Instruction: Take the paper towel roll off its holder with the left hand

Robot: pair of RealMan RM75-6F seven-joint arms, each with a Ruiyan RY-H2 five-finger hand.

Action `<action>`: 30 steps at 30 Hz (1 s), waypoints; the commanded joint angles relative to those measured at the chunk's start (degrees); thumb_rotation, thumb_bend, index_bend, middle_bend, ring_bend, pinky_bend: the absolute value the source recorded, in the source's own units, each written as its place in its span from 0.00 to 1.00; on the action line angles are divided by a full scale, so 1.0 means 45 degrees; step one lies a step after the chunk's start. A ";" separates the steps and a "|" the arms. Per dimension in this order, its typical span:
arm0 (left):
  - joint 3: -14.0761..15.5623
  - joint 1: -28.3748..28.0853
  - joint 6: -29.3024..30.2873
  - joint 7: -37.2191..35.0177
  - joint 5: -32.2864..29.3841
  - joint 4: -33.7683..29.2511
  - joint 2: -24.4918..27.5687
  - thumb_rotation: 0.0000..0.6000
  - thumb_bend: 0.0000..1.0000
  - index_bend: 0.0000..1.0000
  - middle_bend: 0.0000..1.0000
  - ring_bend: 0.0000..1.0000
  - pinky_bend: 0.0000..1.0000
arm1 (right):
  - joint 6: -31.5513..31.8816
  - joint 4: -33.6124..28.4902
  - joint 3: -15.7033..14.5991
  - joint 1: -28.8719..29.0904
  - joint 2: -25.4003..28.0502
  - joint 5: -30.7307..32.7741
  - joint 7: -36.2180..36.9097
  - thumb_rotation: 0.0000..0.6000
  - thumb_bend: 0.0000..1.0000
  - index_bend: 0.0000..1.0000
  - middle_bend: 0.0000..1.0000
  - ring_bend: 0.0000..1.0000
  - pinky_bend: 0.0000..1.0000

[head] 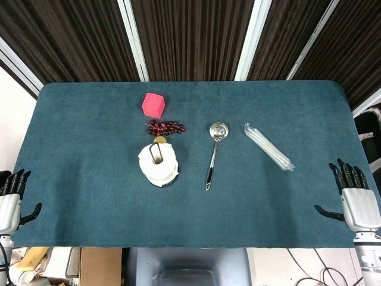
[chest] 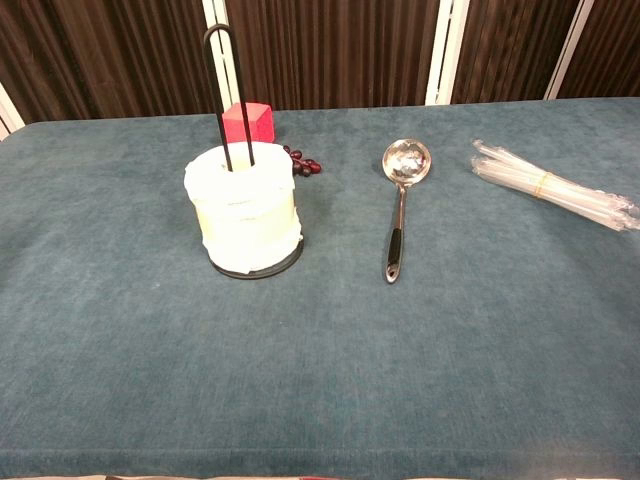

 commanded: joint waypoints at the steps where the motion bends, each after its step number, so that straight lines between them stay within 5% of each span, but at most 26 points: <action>1: -0.0053 0.0032 -0.0204 -0.0046 -0.0180 -0.0211 0.0034 1.00 0.34 0.00 0.00 0.00 0.23 | 0.0077 -0.0028 0.0000 -0.0027 -0.0019 -0.0065 0.0099 1.00 0.15 0.00 0.00 0.00 0.07; 9: -0.0379 -0.0300 -0.0959 -0.0942 -0.0475 -0.0083 -0.0159 1.00 0.34 0.00 0.00 0.00 0.21 | 0.0264 0.0021 -0.0089 -0.0083 -0.0064 -0.0359 0.0268 1.00 0.15 0.00 0.00 0.00 0.07; 15: -0.0707 -0.1556 -0.3321 -0.3798 -0.0105 -0.0105 -0.0164 1.00 0.35 0.00 0.00 0.00 0.15 | 0.0186 0.0014 -0.0261 -0.0092 -0.0045 -0.0568 0.0338 1.00 0.15 0.00 0.00 0.00 0.07; 30: -0.1727 -0.4272 -0.6597 -0.9487 -0.0083 0.2414 -0.3045 1.00 0.35 0.00 0.00 0.00 0.13 | 0.0760 0.0053 -0.0582 -0.0293 0.0165 -0.1582 0.0969 1.00 0.15 0.00 0.00 0.00 0.07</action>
